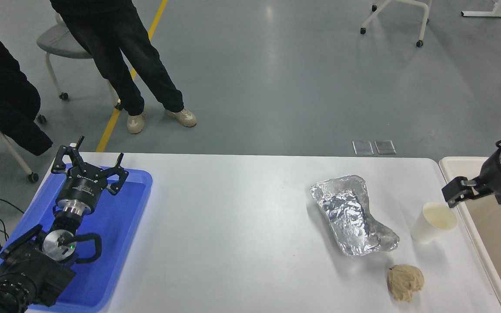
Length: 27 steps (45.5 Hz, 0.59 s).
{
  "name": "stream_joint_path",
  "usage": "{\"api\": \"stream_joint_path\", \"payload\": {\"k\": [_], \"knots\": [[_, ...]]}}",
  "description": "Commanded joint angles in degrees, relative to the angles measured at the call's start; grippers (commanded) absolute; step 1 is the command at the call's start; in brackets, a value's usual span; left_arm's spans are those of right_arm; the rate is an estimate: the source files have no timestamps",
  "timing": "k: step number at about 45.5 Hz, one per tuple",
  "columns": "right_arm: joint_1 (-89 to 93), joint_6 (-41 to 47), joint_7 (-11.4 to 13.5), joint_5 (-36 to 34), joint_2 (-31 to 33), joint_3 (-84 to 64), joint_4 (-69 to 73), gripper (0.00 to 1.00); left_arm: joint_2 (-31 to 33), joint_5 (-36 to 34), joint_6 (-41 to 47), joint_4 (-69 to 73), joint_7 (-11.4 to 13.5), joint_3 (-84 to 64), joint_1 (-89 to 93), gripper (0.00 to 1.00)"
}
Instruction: Pick up paper cup place in dustbin
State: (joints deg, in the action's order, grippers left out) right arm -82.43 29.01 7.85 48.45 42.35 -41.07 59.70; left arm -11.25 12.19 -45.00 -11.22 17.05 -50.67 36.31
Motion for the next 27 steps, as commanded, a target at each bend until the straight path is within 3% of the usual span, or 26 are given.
{"api": "stream_joint_path", "payload": {"k": [1,9,16,21,24,27], "knots": [[13.08,-6.95,-0.02,3.05,-1.82,8.11,-7.14,1.0,-0.09,0.02,0.0,0.06,0.0,0.05,-0.01,1.0],[16.51,-11.96,-0.02,3.14,-3.41,8.55,-9.07,0.99,-0.09,0.02,0.0,0.05,0.0,0.05,0.08,1.0],[19.59,-14.86,-0.02,3.14,-5.43,9.34,-12.32,0.9,-0.09,0.02,0.0,0.06,0.0,-0.04,0.08,1.0],[20.64,-15.48,-0.11,3.05,-5.69,9.43,-13.12,0.69,-0.09,0.02,0.0,0.06,0.0,0.05,0.08,1.0],[20.91,-15.48,-0.38,3.05,-5.7,9.52,-13.12,0.45,-0.09,0.02,0.0,0.06,0.0,0.05,0.08,1.0],[20.91,-15.48,-0.64,3.05,-5.7,9.52,-13.2,0.35,-0.09,0.02,0.0,0.06,0.0,-0.04,0.08,1.0]]}}
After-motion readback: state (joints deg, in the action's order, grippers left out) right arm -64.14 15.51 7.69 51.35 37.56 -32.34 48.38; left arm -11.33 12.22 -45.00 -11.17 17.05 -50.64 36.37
